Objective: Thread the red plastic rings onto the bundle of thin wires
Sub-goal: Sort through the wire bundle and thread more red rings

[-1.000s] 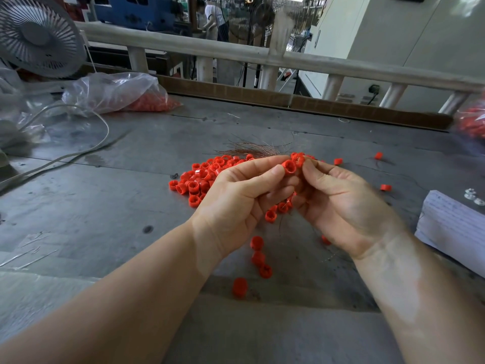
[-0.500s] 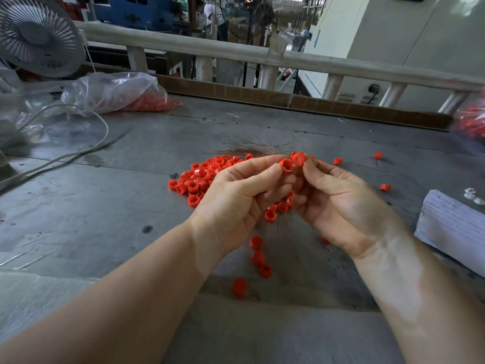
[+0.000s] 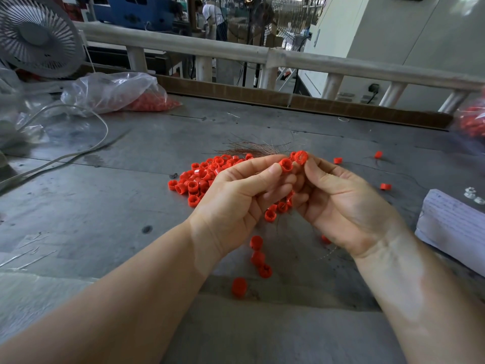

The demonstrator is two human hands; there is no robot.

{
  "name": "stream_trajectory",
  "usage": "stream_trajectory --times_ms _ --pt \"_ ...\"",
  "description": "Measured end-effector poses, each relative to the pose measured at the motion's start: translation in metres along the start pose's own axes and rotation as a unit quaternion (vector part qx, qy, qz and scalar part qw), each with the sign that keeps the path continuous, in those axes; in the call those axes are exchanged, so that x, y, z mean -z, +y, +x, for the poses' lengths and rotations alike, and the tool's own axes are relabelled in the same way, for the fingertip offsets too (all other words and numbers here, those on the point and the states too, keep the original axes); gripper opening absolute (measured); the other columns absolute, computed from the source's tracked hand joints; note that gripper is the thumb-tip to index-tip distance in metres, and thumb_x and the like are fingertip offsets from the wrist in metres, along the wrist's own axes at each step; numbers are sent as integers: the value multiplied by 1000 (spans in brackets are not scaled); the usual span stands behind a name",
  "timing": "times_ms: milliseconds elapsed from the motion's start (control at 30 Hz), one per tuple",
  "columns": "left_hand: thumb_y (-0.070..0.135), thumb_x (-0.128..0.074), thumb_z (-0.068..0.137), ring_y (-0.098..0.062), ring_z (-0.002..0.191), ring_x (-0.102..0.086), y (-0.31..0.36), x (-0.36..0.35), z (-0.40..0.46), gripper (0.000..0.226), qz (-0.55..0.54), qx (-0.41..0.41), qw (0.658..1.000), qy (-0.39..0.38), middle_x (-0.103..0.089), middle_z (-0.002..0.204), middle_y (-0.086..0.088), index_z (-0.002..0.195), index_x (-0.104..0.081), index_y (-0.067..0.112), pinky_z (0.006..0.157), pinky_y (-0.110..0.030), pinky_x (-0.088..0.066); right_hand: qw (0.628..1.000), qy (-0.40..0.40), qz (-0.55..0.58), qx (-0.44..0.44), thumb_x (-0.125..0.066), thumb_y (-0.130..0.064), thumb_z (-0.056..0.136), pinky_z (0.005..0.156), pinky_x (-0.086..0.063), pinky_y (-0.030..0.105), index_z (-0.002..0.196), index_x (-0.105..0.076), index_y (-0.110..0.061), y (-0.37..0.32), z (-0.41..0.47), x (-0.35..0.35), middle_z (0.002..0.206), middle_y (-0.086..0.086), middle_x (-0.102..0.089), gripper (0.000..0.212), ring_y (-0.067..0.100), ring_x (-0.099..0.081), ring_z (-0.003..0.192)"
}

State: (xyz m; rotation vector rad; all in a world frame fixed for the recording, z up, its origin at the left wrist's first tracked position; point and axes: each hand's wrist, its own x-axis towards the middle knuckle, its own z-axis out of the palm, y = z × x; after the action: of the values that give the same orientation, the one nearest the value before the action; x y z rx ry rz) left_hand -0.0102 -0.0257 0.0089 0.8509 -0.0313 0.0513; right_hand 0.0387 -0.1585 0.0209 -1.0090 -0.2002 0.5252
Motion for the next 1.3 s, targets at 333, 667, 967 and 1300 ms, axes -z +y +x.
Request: stream_trajectory --times_ms 333,667,967,1300 --pt "6 -61 68 -10 64 -69 0 1 1 16 -10 4 1000 5 -71 73 -9 74 -75 6 59 -16 -54 998 9 -45 48 -60 -15 69 48 -44 15 83 -65 -9 0 -1 -3 67 -1 -67 16 6 -60 58" --pt "6 -59 68 -10 66 -69 -1 2 2 21 -19 -5 1000 24 -71 73 -8 87 -66 2 64 -17 -56 785 101 -485 372 -65 -9 85 69 -41 9 80 -63 -24 9 -5 -8 77 -10 -65 16 -1 -58 70" --pt "5 -59 68 -10 63 -68 -3 0 2 19 -23 -11 999 30 -70 71 -9 85 -66 2 63 -16 -56 686 102 -567 446 -63 -4 84 69 -36 6 82 -65 -7 14 -6 -10 81 -4 -56 3 -4 -47 71" --pt "4 -60 68 -11 64 -68 -5 2 3 20 -20 -24 999 33 -71 73 -8 86 -67 1 63 -16 -56 651 120 -591 462 -63 -4 84 71 -39 15 80 -65 -4 16 -7 -11 81 -2 -55 4 13 -52 75"
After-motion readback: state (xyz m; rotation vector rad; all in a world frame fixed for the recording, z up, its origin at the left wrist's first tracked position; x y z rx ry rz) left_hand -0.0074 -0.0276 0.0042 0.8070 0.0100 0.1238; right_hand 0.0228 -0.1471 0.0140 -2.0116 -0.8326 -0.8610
